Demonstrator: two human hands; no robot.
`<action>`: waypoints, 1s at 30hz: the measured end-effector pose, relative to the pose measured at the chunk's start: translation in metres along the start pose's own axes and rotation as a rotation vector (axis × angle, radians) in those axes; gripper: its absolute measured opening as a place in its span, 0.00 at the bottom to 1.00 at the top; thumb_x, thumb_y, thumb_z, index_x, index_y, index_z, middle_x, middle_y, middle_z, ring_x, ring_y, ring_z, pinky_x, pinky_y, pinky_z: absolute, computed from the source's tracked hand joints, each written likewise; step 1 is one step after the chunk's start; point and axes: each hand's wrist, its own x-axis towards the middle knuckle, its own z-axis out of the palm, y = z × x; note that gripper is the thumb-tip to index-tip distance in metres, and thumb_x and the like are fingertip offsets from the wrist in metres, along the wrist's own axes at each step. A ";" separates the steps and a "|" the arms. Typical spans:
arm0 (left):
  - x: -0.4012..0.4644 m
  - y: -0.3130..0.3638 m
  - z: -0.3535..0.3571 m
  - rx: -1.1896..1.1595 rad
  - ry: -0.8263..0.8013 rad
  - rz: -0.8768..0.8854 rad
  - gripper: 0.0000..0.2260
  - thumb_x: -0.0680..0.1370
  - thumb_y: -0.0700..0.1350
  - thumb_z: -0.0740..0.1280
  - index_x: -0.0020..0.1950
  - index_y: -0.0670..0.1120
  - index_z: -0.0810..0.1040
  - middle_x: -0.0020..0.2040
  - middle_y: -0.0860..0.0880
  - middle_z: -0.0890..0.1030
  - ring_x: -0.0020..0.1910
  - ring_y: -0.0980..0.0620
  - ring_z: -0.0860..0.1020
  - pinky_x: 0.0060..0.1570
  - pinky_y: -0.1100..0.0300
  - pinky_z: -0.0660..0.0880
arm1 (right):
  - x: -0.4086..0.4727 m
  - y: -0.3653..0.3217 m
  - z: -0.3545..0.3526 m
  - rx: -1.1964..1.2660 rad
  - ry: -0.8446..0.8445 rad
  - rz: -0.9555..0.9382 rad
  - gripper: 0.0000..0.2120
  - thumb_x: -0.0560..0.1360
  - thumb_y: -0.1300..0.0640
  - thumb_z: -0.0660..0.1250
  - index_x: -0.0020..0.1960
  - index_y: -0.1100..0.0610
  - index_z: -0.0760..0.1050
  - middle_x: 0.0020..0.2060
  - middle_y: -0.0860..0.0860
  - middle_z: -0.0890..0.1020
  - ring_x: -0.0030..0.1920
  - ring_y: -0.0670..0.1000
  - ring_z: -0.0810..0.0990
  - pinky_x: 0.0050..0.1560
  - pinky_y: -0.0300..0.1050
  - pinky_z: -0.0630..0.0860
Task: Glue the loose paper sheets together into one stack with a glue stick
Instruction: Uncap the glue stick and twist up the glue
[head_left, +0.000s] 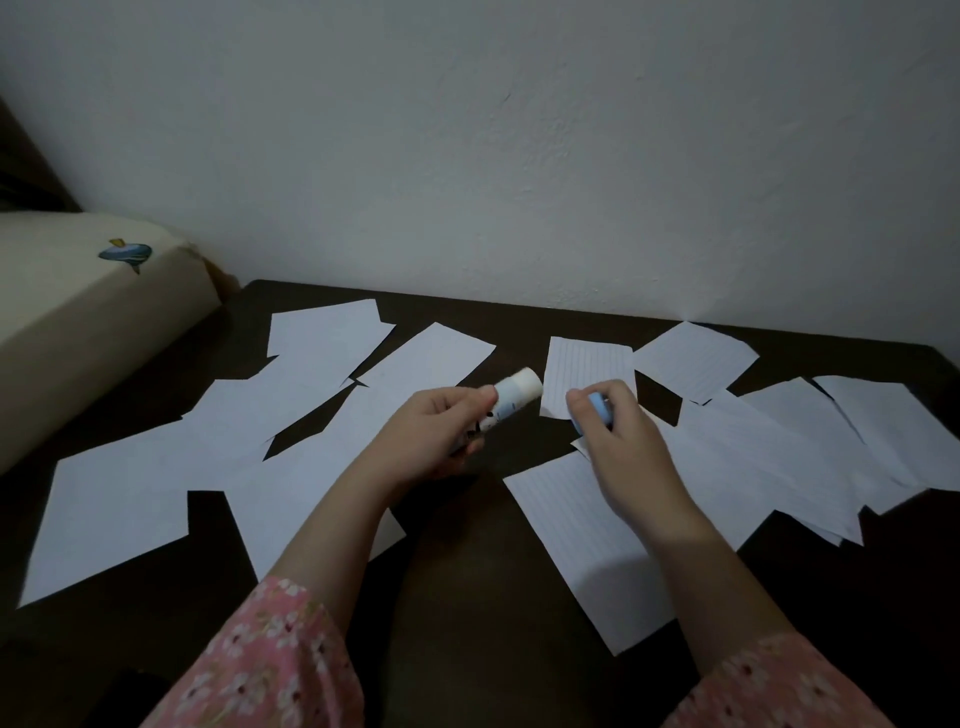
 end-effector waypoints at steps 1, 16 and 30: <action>0.001 -0.001 -0.002 0.000 0.042 0.016 0.15 0.78 0.59 0.61 0.52 0.50 0.80 0.38 0.48 0.78 0.33 0.57 0.75 0.32 0.66 0.72 | 0.001 0.000 0.001 -0.023 0.001 0.005 0.10 0.80 0.46 0.59 0.56 0.51 0.68 0.43 0.46 0.74 0.43 0.47 0.76 0.38 0.33 0.73; 0.005 0.001 -0.007 -0.031 0.171 0.056 0.15 0.79 0.58 0.60 0.61 0.53 0.75 0.48 0.47 0.78 0.43 0.54 0.77 0.33 0.65 0.72 | 0.022 -0.019 0.031 -0.442 -0.222 -0.082 0.21 0.76 0.55 0.69 0.68 0.49 0.70 0.62 0.50 0.73 0.60 0.49 0.74 0.60 0.43 0.72; 0.000 0.006 -0.001 -0.167 0.096 0.009 0.13 0.79 0.57 0.61 0.58 0.52 0.77 0.43 0.47 0.78 0.40 0.54 0.76 0.36 0.64 0.73 | 0.011 -0.021 0.019 -0.223 -0.014 -0.133 0.22 0.77 0.50 0.66 0.70 0.50 0.69 0.60 0.46 0.73 0.57 0.43 0.72 0.51 0.35 0.71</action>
